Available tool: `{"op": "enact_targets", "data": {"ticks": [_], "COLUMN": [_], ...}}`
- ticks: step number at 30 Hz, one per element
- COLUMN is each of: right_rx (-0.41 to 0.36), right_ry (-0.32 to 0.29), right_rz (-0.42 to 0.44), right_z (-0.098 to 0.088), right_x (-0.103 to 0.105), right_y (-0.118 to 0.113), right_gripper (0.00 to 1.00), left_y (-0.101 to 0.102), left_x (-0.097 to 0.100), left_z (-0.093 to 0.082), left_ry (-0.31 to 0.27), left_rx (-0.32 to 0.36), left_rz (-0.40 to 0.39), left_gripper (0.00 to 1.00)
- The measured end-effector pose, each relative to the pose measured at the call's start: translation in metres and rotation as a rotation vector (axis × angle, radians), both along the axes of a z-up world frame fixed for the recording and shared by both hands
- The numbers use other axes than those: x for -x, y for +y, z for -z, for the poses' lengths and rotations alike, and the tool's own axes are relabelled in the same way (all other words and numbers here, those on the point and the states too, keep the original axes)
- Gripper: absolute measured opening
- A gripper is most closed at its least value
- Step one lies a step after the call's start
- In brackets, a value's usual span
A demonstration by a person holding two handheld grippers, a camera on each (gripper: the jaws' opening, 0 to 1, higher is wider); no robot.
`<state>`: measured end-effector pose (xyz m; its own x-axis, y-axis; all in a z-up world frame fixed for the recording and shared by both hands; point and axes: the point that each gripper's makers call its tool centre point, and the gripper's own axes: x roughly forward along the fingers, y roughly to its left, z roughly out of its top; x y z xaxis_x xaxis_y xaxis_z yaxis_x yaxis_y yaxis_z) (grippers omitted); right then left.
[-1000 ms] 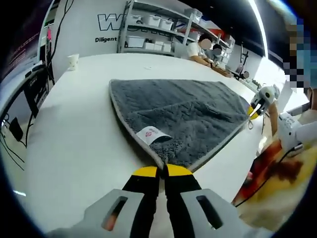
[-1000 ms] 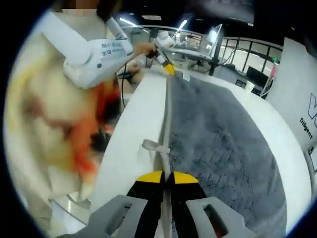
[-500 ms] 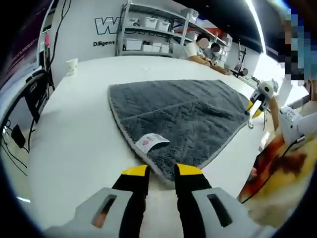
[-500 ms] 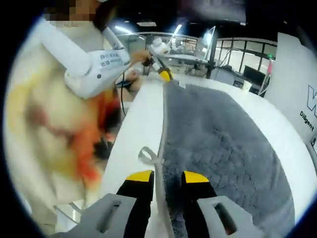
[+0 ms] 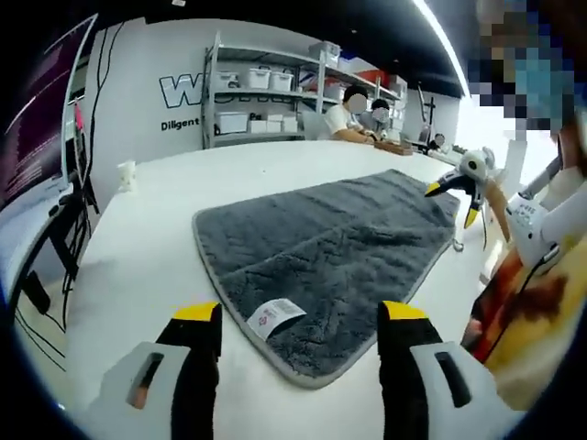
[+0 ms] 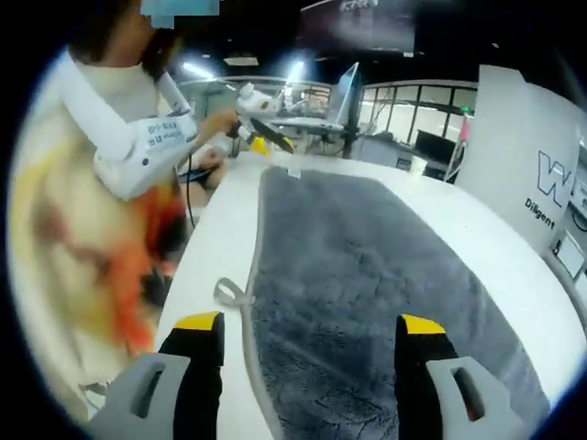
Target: Open the folded towel by lifting each exposed corner and separating the folded layers until the towel lies flat within the target outline without major curled edges
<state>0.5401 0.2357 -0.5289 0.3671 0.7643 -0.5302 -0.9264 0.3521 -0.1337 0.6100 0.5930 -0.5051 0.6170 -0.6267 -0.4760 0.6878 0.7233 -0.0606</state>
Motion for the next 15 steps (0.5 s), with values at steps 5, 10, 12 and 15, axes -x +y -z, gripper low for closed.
{"op": "enact_targets", "data": {"ticks": [5, 10, 12, 15], "right_rx": [-0.013, -0.098, -0.121, -0.153], "right_ry": [-0.002, -0.026, -0.042, -0.058], "right_rz": [0.085, 0.195, 0.246, 0.299], "right_z": [-0.001, -0.017, -0.024, -0.032], "right_x": [-0.014, -0.033, -0.041, -0.05], "right_y": [-0.016, -0.035, -0.045, -0.059], "right_gripper": [0.99, 0.99, 0.99, 0.99], "left_y": [-0.001, -0.004, -0.005, -0.01], "left_x": [-0.01, -0.023, -0.03, -0.044], "left_z": [-0.004, -0.006, -0.007, -0.009], "left_ry": [-0.03, -0.038, -0.043, -0.057], "left_rx": [0.012, 0.035, 0.044, 0.046], "left_rz": [-0.01, -0.015, -0.015, -0.022], "left_gripper": [0.99, 1.0, 1.0, 1.0]}}
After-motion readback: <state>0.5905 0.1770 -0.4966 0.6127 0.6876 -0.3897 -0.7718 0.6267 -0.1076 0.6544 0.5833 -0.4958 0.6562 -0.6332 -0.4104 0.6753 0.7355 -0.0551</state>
